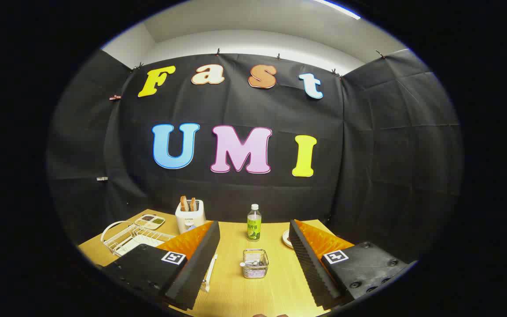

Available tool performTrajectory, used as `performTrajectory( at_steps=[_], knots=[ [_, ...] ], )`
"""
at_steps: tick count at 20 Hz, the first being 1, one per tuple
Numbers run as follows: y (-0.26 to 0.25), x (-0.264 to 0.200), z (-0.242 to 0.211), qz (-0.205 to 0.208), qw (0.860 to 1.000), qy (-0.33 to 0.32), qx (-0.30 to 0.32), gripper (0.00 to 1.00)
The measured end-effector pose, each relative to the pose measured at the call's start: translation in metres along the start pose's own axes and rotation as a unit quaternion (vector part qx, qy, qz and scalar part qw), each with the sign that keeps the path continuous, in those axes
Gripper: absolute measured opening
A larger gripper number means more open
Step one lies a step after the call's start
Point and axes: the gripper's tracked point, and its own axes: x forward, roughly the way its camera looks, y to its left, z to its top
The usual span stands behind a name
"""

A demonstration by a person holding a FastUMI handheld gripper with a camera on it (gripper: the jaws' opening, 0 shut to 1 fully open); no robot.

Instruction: Take the plate from the dish rack, then take the spoon from the basket and place it into the plate.

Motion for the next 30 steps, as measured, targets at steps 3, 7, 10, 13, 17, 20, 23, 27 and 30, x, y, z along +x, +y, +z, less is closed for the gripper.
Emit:
performTrajectory(
  at_steps=[3,7,10,13,17,20,23,27,30],
  knots=[
    [0.005,0.000,-0.001,0.006,1.000,0.002,0.001,0.97],
    [0.010,0.003,-0.005,0.011,1.000,0.005,0.004,0.97],
    [0.011,0.006,-0.006,0.014,1.000,0.009,0.003,0.97],
    [0.010,0.010,-0.008,0.015,1.000,0.012,0.004,0.97],
    [0.011,0.014,-0.010,0.016,1.000,0.019,0.006,0.97],
    [0.016,0.019,-0.009,0.020,1.000,0.020,0.003,0.97],
    [0.029,0.028,-0.007,0.035,0.999,0.023,0.003,0.97],
    [0.055,0.049,-0.002,0.058,0.998,0.033,-0.005,0.97],
    [0.075,0.070,-0.009,0.070,0.996,0.057,-0.010,0.97]
  ],
)
